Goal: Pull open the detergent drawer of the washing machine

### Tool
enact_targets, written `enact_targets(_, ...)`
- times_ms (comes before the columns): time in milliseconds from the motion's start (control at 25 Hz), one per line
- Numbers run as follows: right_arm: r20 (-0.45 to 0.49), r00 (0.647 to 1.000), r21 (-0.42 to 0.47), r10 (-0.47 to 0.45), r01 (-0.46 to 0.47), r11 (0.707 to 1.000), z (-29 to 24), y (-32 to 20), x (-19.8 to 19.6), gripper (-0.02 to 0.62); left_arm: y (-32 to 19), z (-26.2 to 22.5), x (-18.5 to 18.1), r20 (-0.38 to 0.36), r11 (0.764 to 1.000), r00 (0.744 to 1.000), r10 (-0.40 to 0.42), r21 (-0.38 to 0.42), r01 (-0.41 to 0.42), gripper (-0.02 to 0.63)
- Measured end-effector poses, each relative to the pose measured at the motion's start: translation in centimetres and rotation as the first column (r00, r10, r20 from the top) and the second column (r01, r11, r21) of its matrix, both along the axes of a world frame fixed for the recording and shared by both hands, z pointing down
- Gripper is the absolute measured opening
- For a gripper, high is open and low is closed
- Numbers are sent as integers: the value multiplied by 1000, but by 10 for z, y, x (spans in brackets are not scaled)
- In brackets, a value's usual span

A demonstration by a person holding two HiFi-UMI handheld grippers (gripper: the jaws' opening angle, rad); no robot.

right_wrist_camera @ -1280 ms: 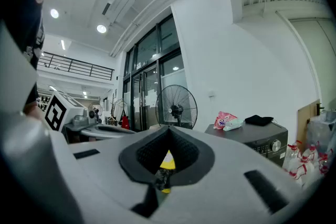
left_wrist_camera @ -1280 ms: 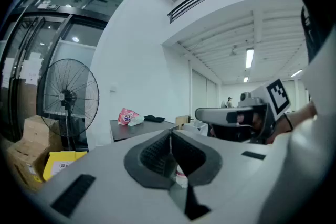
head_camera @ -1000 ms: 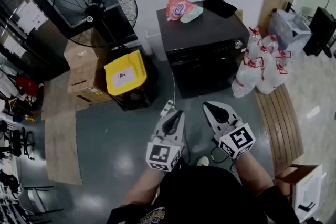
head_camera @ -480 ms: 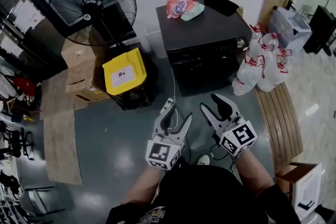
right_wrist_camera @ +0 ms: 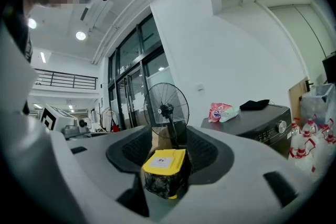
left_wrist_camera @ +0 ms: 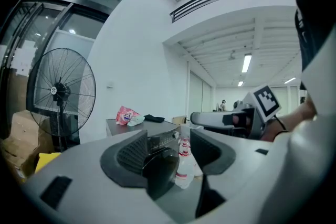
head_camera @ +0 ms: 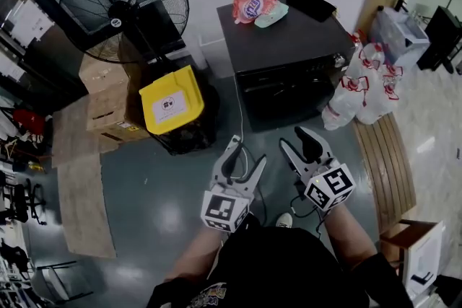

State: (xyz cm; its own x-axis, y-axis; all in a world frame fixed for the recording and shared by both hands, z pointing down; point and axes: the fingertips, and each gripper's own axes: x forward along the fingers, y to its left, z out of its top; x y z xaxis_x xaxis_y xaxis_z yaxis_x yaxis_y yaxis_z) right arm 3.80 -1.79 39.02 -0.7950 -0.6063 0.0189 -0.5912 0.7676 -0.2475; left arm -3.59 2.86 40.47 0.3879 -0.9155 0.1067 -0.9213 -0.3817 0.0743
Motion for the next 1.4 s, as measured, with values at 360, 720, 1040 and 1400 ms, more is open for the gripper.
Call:
enact_targets(360, 21, 997, -79, 74, -73, 994, 13, -39, -46, 241, -38, 4, -50, -13, 997, 997, 71, -9, -71, 235)
enact_targets(720, 64, 986, -144, 154, -144, 979, 29, -77, -90, 279, -72, 7, -97, -11, 989, 989, 150, 6, -150, 239)
enact_targets(1040, 192, 954, -307, 228, -162, 938, 57, -113, -113, 322, -94, 16, -125, 7, 983, 983, 182, 0, -182, 241)
enact_targets(1400, 345, 872, -566, 347, -101, 818, 129, -178, -105, 345, -131, 35, -123, 1, 984, 985, 173, -55, -172, 242)
